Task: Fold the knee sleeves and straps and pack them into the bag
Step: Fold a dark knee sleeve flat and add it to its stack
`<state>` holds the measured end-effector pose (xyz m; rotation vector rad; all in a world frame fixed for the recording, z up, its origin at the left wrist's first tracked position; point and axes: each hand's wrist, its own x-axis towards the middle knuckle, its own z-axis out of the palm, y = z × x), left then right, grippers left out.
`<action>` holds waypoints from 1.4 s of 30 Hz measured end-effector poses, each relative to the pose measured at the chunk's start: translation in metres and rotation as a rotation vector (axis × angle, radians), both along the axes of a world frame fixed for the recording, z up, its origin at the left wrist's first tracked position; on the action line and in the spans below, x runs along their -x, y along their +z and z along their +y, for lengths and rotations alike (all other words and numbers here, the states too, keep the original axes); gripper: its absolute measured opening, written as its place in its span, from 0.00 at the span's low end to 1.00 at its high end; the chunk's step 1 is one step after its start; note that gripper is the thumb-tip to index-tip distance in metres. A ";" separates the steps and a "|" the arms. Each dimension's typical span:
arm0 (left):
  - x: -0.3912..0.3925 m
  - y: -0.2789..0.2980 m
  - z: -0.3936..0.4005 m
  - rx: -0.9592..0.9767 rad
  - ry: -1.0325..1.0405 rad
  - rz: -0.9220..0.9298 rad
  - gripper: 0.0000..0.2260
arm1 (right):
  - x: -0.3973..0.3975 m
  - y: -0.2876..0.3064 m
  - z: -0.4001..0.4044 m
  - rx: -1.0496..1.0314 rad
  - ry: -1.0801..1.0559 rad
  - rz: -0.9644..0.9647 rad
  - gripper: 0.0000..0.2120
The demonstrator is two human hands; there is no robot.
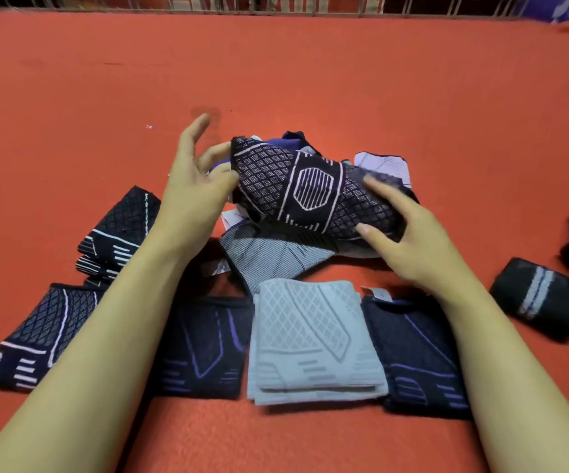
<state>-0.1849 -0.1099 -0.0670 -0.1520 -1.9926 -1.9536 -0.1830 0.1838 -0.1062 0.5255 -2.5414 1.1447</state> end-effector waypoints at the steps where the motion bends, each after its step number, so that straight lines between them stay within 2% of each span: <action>1: -0.001 0.000 0.000 0.067 -0.005 0.005 0.35 | 0.000 -0.001 -0.001 -0.019 -0.037 0.019 0.31; 4: -0.005 -0.001 0.000 0.285 0.015 0.059 0.33 | 0.000 0.001 -0.001 0.057 -0.141 0.038 0.25; 9: -0.003 -0.003 -0.010 0.540 0.112 0.091 0.31 | 0.003 0.000 0.004 0.157 -0.261 0.106 0.09; 13: -0.006 -0.001 -0.009 0.673 0.225 0.121 0.28 | 0.001 0.004 0.004 0.285 -0.230 0.130 0.07; 14: -0.005 -0.002 -0.007 0.654 0.207 0.119 0.27 | 0.001 0.005 0.003 0.305 -0.226 0.134 0.08; 18: -0.006 0.004 -0.011 0.306 0.002 0.111 0.25 | -0.001 0.007 0.005 0.331 -0.266 0.181 0.07; 20: -0.007 0.005 -0.012 0.373 -0.051 0.147 0.29 | -0.001 0.007 0.005 0.361 -0.287 0.187 0.07; 23: -0.006 -0.003 -0.006 0.630 0.070 0.156 0.33 | -0.001 0.009 0.004 0.402 -0.263 0.165 0.09; 27: -0.003 -0.004 -0.009 0.687 0.162 0.183 0.27 | -0.003 0.011 0.001 0.388 -0.210 0.210 0.05; 29: -0.007 0.003 -0.009 0.611 0.125 0.219 0.23 | -0.004 0.012 0.000 0.379 -0.259 0.254 0.04; 33: -0.010 0.018 -0.011 0.227 -0.032 0.157 0.19 | -0.004 0.015 -0.001 0.394 -0.284 0.281 0.08; 35: -0.009 0.016 -0.012 0.246 -0.014 0.076 0.14 | -0.004 0.014 -0.002 0.358 -0.260 0.221 0.05; 37: -0.007 0.006 -0.009 0.450 0.027 0.011 0.09 | 0.000 0.008 0.001 0.325 -0.261 0.095 0.05; 39: -0.005 -0.004 -0.004 0.617 -0.020 -0.025 0.10 | 0.005 -0.001 0.002 0.263 -0.347 -0.012 0.11; 40: -0.003 -0.010 -0.002 0.682 -0.042 -0.022 0.12 | 0.005 -0.002 0.003 0.322 -0.365 -0.093 0.16; 42: 0.000 -0.019 0.000 0.817 -0.031 0.003 0.16 | 0.004 0.005 0.002 0.747 -0.219 -0.409 0.24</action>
